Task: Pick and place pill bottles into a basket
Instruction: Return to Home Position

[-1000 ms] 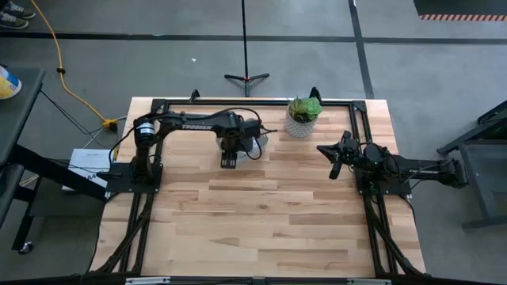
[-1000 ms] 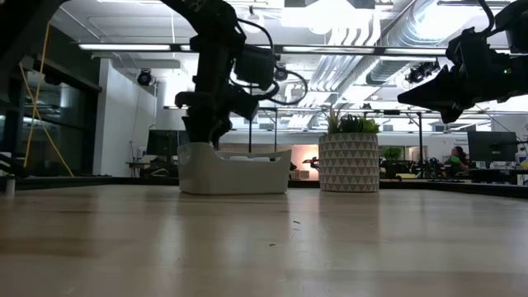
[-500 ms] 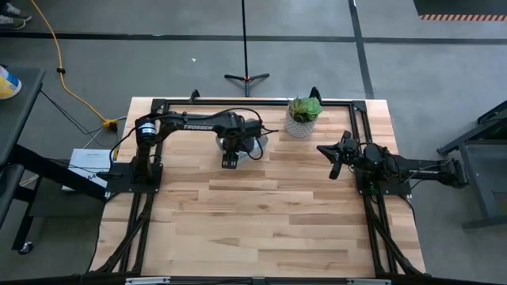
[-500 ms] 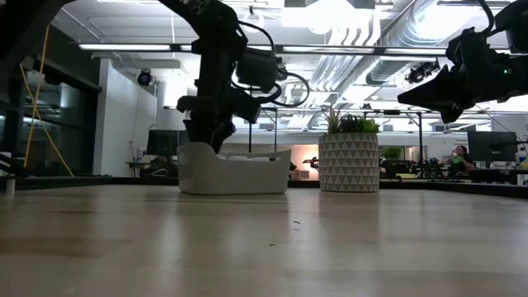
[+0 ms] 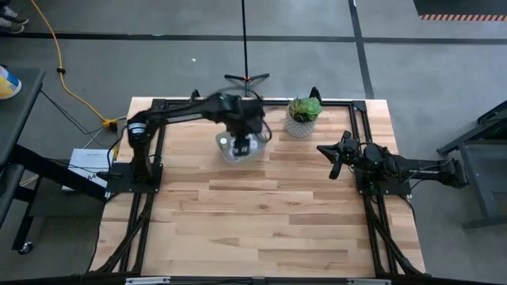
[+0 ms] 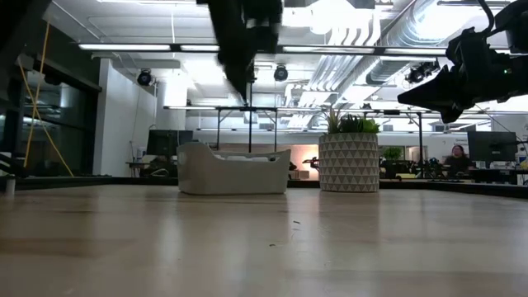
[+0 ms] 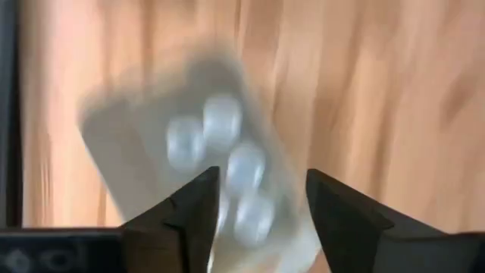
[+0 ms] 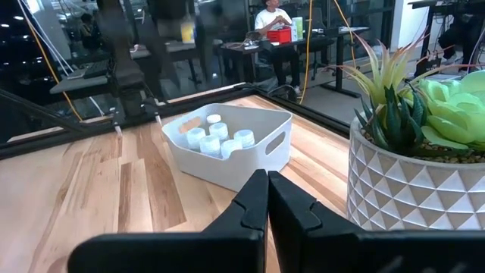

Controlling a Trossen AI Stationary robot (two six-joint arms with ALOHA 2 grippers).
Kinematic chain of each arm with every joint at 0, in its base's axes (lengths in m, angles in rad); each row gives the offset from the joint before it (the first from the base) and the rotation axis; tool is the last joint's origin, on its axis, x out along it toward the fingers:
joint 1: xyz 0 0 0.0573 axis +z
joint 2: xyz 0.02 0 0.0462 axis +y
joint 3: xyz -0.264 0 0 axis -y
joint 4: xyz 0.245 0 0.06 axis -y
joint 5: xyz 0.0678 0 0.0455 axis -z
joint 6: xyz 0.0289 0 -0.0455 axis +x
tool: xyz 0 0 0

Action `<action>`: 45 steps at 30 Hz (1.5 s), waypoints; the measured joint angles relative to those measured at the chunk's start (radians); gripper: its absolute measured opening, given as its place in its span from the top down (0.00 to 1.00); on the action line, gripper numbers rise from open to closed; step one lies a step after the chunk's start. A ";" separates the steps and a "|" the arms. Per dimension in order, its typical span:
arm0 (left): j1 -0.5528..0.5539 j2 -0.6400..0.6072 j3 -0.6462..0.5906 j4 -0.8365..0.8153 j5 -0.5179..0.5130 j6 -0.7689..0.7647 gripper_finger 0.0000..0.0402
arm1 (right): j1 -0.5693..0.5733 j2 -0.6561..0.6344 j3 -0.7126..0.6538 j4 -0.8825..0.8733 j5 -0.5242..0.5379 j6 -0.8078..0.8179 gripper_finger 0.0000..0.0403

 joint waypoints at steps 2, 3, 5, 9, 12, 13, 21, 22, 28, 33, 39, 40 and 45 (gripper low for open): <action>0.000 -0.060 -0.003 0.128 0.060 -0.065 0.47 | 0.000 0.000 0.000 0.000 0.000 0.004 0.99; 0.000 -0.098 -0.022 0.208 0.092 -0.092 0.50 | 0.000 0.000 0.000 0.000 -0.001 0.004 1.00; -0.001 -0.177 -0.091 0.393 0.129 -0.146 0.55 | 0.000 0.000 0.000 0.000 -0.003 0.004 1.00; -0.001 -0.350 -0.322 0.645 0.145 -0.240 0.66 | 0.000 -0.001 0.000 0.000 -0.003 0.001 0.99; -0.006 -0.514 -0.534 0.747 0.151 -0.325 0.76 | 0.000 -0.001 0.000 0.000 -0.011 0.000 1.00; -0.016 -0.578 -0.610 0.793 0.145 -0.339 0.79 | 0.000 -0.001 0.000 -0.002 -0.024 0.000 1.00; -0.094 -1.149 -1.186 1.183 0.058 -0.349 0.93 | 0.000 -0.001 -0.002 -0.001 -0.163 -0.027 1.00; -0.099 -1.218 -1.245 1.214 0.046 -0.346 0.91 | 0.000 -0.001 -0.002 0.005 -0.163 -0.027 1.00; -0.140 -1.525 -1.508 1.388 -0.030 -0.347 0.91 | 0.000 -0.001 -0.002 0.104 -0.160 -0.087 1.00; -0.211 -1.623 -1.583 1.391 -0.082 -0.386 0.94 | 0.000 -0.003 -0.002 0.161 -0.145 -0.104 1.00; -0.305 -1.651 -1.661 1.346 -0.230 -0.327 0.92 | 0.000 -0.003 -0.002 0.168 -0.148 -0.097 1.00; -0.315 -1.656 -1.676 1.348 -0.235 -0.318 0.94 | 0.000 -0.003 -0.002 0.174 -0.149 -0.097 1.00; -0.350 -1.715 -1.710 1.334 -0.243 -0.318 0.95 | 0.000 -0.003 -0.002 0.184 -0.206 -0.090 1.00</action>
